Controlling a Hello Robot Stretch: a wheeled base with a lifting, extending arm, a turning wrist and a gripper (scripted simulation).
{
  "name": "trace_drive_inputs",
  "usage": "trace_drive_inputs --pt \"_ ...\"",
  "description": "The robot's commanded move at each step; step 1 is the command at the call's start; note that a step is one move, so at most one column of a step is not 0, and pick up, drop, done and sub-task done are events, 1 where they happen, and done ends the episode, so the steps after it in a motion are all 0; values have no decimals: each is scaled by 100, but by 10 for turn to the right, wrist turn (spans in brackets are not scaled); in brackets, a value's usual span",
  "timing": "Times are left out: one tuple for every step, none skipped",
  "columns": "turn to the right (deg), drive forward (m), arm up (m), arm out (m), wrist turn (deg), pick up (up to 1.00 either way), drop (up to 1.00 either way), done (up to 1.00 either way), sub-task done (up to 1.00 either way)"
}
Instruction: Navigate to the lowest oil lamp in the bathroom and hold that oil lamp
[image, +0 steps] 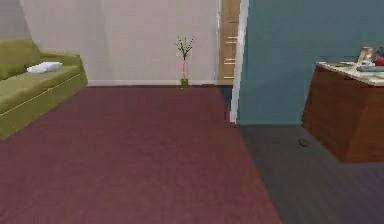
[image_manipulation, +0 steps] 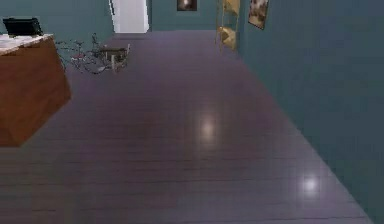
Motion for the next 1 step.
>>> trace_drive_inputs --pt "30 0 0 0 0 0 0 0 0"
